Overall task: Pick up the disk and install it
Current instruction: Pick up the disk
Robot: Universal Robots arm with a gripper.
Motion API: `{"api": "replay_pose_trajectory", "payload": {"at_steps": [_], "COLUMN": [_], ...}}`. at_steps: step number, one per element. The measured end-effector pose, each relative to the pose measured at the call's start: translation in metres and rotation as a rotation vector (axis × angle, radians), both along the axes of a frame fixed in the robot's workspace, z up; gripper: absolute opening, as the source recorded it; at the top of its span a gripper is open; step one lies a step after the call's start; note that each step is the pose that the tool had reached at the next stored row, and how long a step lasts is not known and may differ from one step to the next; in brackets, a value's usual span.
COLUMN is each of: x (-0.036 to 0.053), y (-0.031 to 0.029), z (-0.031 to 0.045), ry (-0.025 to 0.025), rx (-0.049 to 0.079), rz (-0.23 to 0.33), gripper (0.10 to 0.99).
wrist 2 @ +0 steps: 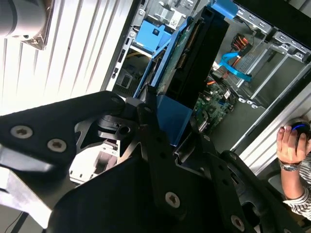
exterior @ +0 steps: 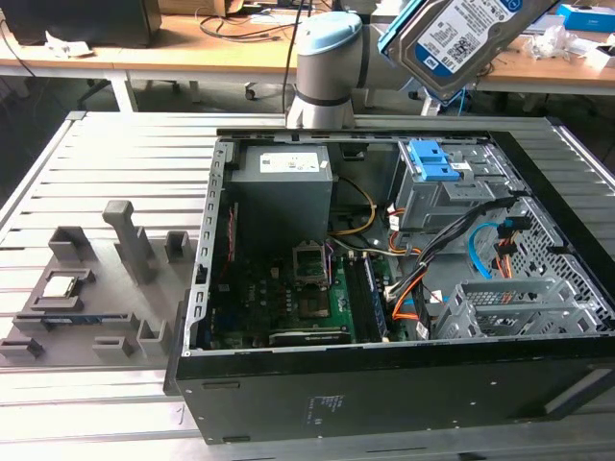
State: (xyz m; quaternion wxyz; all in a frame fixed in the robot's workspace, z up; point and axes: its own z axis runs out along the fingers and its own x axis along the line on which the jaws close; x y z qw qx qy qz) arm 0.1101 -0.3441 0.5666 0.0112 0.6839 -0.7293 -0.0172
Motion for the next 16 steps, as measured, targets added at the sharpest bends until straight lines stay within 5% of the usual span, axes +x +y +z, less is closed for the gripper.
{"api": "replay_pose_trajectory", "payload": {"at_steps": [10, 15, 16], "x": [0.0000, 0.0000, 0.0000], "y": [-0.0263, -0.0469, -0.0549], "z": [-0.0019, -0.0037, -0.0041], "ry": [0.0000, 0.0000, 0.0000], "rx": [-0.002, -0.003, -0.004], "rz": [0.000, 0.000, 0.000], "gripper": [0.369, 0.369, 0.369]}}
